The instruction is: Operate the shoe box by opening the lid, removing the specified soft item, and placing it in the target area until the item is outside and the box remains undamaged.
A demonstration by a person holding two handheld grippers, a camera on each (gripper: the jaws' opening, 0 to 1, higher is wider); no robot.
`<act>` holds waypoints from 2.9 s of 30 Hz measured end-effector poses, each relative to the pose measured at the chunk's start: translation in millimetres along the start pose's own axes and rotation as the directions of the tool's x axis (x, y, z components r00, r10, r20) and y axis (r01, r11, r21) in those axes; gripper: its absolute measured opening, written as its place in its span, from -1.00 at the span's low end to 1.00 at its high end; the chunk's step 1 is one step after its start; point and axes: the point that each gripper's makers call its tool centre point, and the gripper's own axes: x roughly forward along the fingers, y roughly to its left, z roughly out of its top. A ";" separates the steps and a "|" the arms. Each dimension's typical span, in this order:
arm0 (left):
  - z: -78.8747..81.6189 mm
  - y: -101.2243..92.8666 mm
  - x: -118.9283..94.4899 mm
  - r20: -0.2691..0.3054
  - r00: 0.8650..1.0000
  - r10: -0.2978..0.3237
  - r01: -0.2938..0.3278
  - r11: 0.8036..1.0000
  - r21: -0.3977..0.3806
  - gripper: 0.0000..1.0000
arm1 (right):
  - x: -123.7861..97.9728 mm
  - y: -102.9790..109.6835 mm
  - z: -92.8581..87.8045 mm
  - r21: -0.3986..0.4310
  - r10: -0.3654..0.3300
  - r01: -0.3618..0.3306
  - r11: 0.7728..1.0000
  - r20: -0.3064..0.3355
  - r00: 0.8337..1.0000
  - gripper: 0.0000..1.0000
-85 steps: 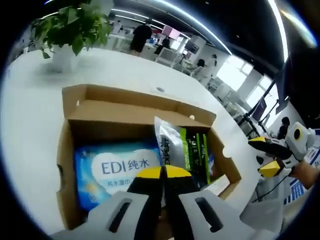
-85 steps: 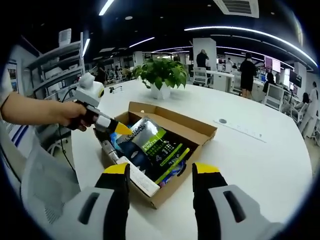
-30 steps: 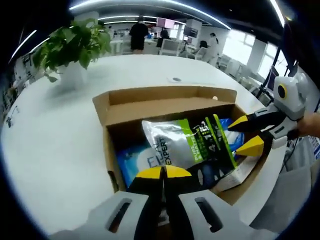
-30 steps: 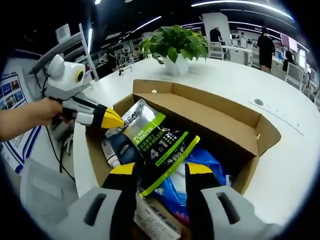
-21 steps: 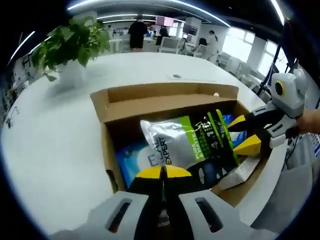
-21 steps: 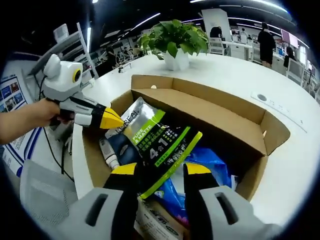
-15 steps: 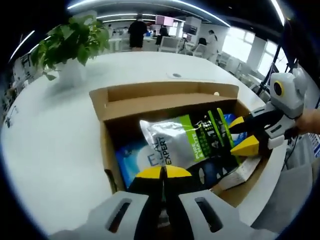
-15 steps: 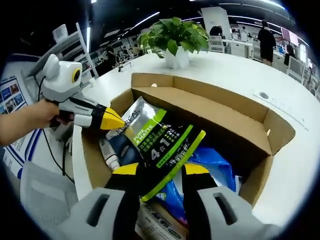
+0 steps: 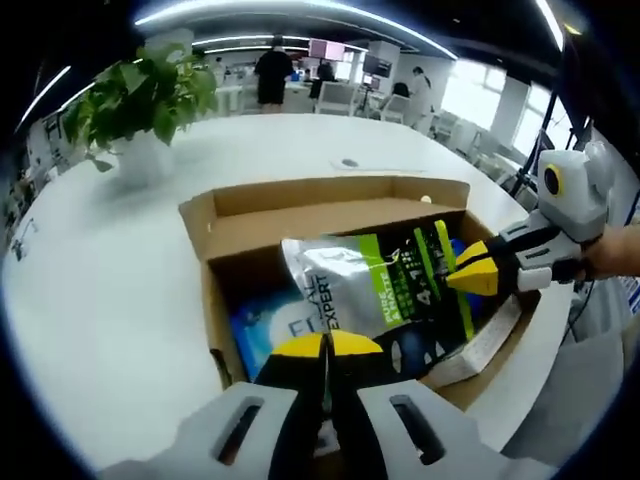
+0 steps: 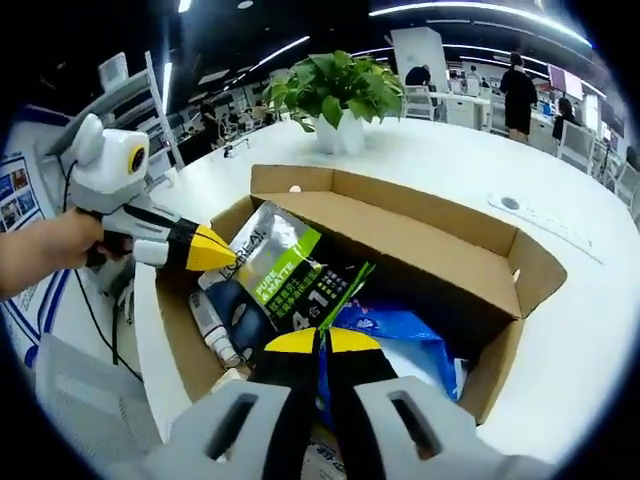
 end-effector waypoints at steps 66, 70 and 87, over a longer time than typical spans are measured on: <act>55.7 -182.3 25.6 0.010 0.976 -0.216 0.214 0.971 0.106 -1.00 | -171.7 -100.5 2.0 0.239 -0.205 0.172 0.956 0.121 0.971 -1.00; 56.9 -191.3 31.1 0.003 0.973 -0.229 0.228 0.968 0.108 -1.00 | -177.2 -108.5 -2.7 0.253 -0.219 0.185 0.950 0.114 0.969 -1.00; 57.2 -220.6 55.3 -0.040 0.960 -0.276 0.279 0.952 0.129 -1.00 | -188.2 -143.4 -17.2 0.297 -0.262 0.228 0.927 0.080 0.962 -1.00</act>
